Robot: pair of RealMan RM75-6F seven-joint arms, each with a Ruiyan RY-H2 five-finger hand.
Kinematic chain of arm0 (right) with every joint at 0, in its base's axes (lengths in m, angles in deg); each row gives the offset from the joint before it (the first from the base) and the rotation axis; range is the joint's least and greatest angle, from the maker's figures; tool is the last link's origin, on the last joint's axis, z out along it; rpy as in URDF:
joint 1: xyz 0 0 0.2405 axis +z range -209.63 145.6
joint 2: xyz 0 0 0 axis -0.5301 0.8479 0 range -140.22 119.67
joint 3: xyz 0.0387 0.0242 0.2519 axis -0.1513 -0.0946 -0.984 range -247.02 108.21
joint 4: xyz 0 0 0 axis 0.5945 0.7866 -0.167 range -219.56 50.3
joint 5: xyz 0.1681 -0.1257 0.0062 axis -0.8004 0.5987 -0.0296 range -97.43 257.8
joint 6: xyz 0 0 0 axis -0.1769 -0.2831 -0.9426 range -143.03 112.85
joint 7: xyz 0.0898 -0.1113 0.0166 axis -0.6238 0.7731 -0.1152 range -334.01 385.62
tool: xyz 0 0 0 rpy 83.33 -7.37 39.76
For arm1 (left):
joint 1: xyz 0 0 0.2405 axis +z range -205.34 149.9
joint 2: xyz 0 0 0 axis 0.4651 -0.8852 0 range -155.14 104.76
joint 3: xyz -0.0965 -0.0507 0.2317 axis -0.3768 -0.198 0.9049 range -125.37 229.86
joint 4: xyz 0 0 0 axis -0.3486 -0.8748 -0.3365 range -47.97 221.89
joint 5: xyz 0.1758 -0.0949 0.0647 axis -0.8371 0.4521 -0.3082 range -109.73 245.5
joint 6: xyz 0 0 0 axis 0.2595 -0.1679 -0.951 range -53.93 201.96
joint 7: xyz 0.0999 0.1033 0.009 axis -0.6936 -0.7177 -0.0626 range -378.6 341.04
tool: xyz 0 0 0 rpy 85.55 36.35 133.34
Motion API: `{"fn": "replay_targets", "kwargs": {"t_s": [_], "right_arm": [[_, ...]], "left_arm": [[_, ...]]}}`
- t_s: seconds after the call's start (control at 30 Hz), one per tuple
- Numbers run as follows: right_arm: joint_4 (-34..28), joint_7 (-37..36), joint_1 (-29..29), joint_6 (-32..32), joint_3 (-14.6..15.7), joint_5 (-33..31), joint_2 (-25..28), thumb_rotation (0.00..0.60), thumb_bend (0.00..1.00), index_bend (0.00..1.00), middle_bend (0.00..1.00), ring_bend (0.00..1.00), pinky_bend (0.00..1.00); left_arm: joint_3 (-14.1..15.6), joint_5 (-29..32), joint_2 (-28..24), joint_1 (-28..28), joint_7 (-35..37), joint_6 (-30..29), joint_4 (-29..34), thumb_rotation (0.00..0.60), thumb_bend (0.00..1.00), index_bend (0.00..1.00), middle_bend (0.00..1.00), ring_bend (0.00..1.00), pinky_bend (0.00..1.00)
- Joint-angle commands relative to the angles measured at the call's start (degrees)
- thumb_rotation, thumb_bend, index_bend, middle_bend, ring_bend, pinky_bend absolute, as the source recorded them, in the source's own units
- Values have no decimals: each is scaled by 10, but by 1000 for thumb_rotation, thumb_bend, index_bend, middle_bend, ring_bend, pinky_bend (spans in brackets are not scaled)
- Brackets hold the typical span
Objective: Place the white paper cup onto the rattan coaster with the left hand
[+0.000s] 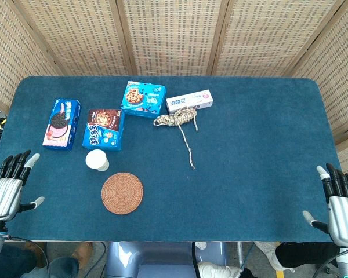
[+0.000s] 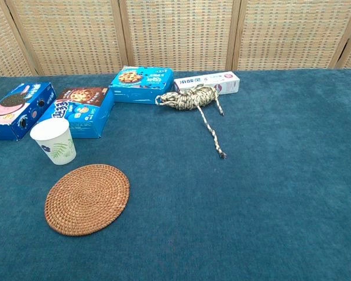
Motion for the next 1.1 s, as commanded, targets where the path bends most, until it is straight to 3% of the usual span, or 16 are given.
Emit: {"fn": "replay_targets", "kwargs": {"t_s": [0.03, 0.27, 0.4, 0.67, 0.73, 1.1], "right_arm": [[2, 0, 1, -1, 0, 2, -2, 600, 0, 0, 0, 0, 0], [0, -2, 0, -3, -1, 4, -3, 600, 0, 0, 0, 0, 0], [0, -3, 0, -1, -1, 1, -3, 600, 0, 0, 0, 0, 0], [5, -3, 5, 4, -6, -8, -5, 600, 0, 0, 0, 0, 0], [6, -3, 7, 7, -7, -13, -7, 600, 0, 0, 0, 0, 0], [12, 11, 14, 16, -9, -29, -16, 600, 0, 0, 0, 0, 0]], "left_arm": [[-1, 1, -1, 2, -3, 1, 1, 600, 0, 0, 0, 0, 0], [-7, 4, 1, -2, -8, 14, -3, 600, 0, 0, 0, 0, 0], [-25, 17, 9, -25, -8, 46, -22, 600, 0, 0, 0, 0, 0], [-71, 41, 65, -130, -20, 176, -141, 600, 0, 0, 0, 12, 164], [-72, 36, 78, -153, -9, 208, -171, 600, 0, 0, 0, 49, 223], [-64, -2, 168, -233, 33, 293, -309, 600, 0, 0, 88, 206, 258]]}}
